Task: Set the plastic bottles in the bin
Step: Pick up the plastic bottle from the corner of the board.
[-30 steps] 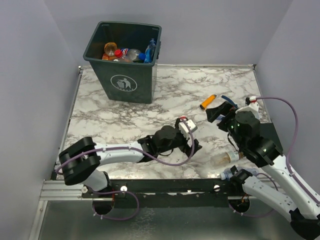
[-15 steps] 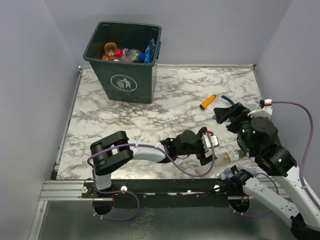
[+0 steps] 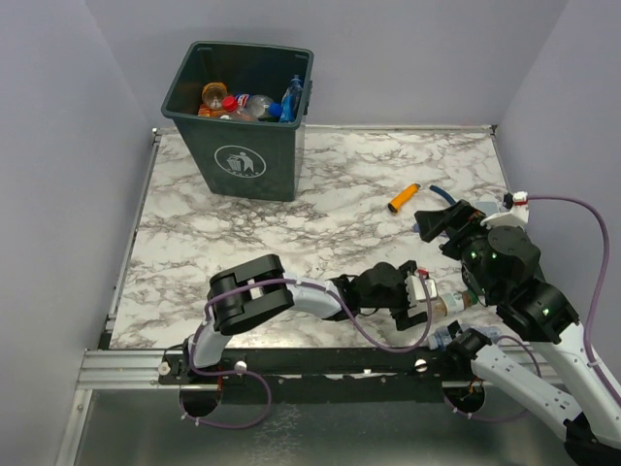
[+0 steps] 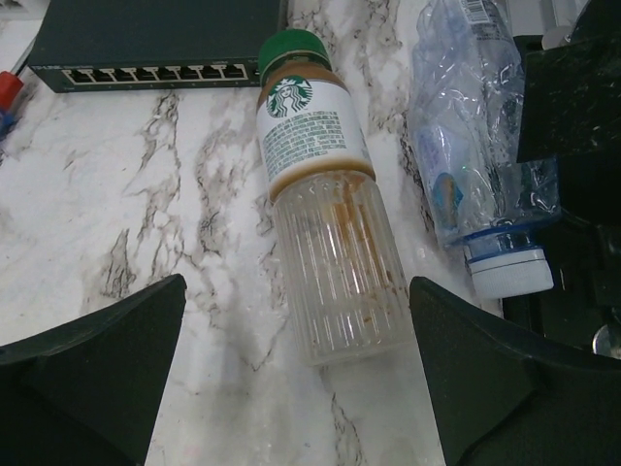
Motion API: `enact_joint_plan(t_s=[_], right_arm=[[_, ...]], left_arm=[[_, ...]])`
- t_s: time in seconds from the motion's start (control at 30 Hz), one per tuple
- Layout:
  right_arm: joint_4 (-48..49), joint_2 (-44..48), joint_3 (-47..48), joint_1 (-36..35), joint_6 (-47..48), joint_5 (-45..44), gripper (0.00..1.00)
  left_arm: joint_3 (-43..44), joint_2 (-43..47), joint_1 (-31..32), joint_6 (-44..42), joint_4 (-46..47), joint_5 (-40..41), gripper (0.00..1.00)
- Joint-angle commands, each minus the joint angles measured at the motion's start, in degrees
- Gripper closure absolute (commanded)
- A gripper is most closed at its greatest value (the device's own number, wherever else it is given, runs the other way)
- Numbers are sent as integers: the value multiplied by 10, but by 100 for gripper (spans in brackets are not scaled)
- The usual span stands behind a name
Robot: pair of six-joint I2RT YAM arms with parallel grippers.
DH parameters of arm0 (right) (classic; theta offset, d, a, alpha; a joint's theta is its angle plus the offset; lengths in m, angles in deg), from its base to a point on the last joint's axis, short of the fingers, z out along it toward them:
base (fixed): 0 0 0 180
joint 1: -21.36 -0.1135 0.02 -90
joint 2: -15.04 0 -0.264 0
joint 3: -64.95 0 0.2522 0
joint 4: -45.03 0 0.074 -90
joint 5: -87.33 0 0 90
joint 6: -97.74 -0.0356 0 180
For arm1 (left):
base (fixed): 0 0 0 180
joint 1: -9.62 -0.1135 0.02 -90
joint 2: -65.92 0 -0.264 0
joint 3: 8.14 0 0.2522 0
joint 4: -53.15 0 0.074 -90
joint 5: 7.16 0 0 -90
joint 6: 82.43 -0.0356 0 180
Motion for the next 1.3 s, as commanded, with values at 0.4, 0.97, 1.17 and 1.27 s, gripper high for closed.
enact_joint_plan(t_s=[0.4,0.97,1.17,1.27], right_arm=[[-18,1,15,2,8,3,0],[19,-34,47,1,39,19,0],[55,-82,87,2,76,53,0],[65,-112,117,2,93,78,0]], left_arm=[[41,-70,17,-46,-9,22,19],[-86,35,18,-40,93,178,69],[-188,167,17,-16,120,290,79],[-236,262,16,-2,121,333,82]])
